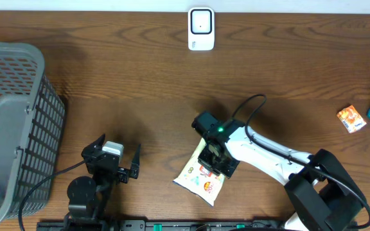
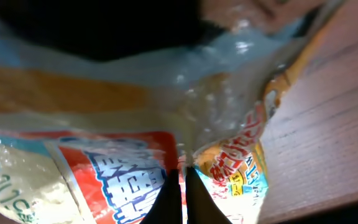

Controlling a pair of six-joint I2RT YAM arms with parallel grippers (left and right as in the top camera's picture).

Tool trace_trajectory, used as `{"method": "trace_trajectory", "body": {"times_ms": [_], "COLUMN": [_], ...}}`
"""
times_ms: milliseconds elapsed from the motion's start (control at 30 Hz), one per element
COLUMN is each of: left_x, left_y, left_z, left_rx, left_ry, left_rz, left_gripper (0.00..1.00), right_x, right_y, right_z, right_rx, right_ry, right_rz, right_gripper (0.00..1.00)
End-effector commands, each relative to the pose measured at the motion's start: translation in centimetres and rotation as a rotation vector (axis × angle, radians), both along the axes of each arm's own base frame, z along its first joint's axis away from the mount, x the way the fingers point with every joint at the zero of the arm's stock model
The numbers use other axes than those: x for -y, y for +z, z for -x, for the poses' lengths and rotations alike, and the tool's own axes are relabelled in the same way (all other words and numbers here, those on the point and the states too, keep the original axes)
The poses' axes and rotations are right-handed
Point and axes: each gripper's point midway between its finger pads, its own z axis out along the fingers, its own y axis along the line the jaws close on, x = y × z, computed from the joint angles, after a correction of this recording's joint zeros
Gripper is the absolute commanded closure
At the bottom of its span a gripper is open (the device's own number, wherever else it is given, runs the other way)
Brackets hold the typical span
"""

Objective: Scan the item barcode
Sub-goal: 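Grasp the yellow snack pack and drag it right with the right gripper, then regrip the yellow pack at its top edge with the right gripper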

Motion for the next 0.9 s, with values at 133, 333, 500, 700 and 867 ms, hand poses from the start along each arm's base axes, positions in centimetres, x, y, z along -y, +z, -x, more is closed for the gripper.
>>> {"method": "trace_trajectory", "body": {"times_ms": [133,333,500,700,867], "left_x": [0.2,0.2,0.2,0.2,0.2], "left_y": [-1.2,-1.2,-1.2,-1.2,-1.2], "left_z": [0.2,0.2,0.2,0.2,0.2], "left_rx": [-0.035,-0.035,-0.035,-0.035,-0.035], "left_ry": [-0.014,-0.014,-0.014,-0.014,-0.014], "left_rz": [0.003,0.003,0.003,0.003,0.003], "left_gripper": [0.02,0.02,0.02,0.02,0.02], "right_x": [4.8,3.8,2.5,6.5,7.2], "right_y": [0.2,3.0,8.2,7.0,1.9], "right_z": [-8.7,-12.3,-14.8,-16.0,-14.9], "right_rx": [0.253,0.31,0.437,0.492,0.388], "right_ry": [-0.083,0.038,0.142,0.065,0.038], "right_rz": [0.097,-0.066,-0.108,0.136,0.192], "right_gripper": [0.98,0.99,0.99,0.99,0.99]}}
